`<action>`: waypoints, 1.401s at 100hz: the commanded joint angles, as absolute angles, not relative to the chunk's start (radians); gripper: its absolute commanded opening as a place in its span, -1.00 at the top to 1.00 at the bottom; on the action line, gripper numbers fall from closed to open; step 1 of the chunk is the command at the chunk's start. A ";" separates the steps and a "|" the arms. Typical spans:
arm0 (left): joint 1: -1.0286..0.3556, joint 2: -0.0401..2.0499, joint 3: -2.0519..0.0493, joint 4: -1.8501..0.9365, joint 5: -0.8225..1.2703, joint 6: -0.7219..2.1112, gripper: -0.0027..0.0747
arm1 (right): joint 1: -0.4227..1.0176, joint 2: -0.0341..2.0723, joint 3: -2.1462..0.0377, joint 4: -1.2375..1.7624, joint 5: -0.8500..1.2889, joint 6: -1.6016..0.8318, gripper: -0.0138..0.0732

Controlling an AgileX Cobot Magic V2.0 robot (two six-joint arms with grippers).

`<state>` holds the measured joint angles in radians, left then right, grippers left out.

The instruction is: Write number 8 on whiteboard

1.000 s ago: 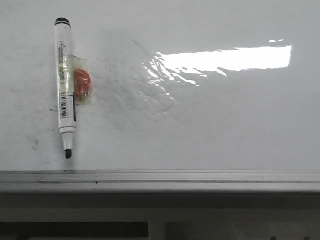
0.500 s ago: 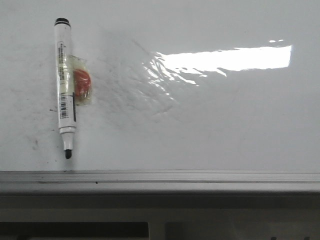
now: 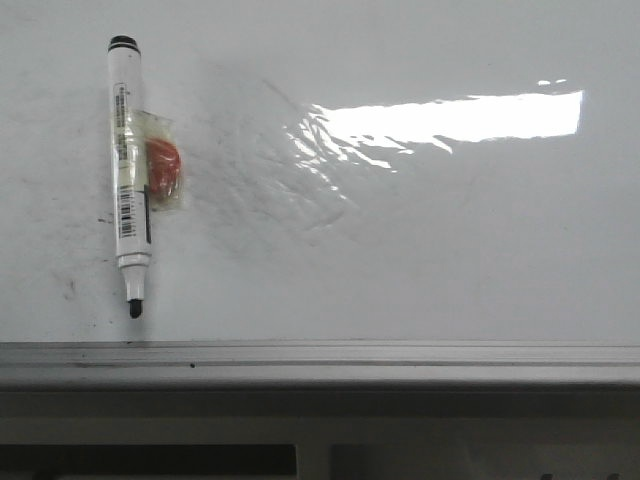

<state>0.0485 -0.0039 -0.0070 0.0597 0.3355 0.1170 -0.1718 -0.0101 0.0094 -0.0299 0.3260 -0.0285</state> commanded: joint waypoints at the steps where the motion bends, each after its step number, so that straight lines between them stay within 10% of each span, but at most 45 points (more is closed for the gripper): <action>1: 0.051 -0.032 0.032 0.090 0.268 0.116 0.98 | -0.177 -0.032 0.024 -0.048 0.291 -0.027 0.83; 92: 0.051 -0.032 0.032 -0.180 -0.021 0.107 0.98 | -0.173 -0.032 0.012 -0.024 -0.141 -0.027 0.83; 140: 0.051 0.061 -0.121 -0.259 0.091 0.118 0.99 | -0.171 0.123 -0.217 0.114 0.322 -0.027 0.83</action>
<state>0.0485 0.0137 -0.0545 -0.2828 0.1217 0.1170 -0.1718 0.0534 -0.1523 0.0942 0.2980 -0.0285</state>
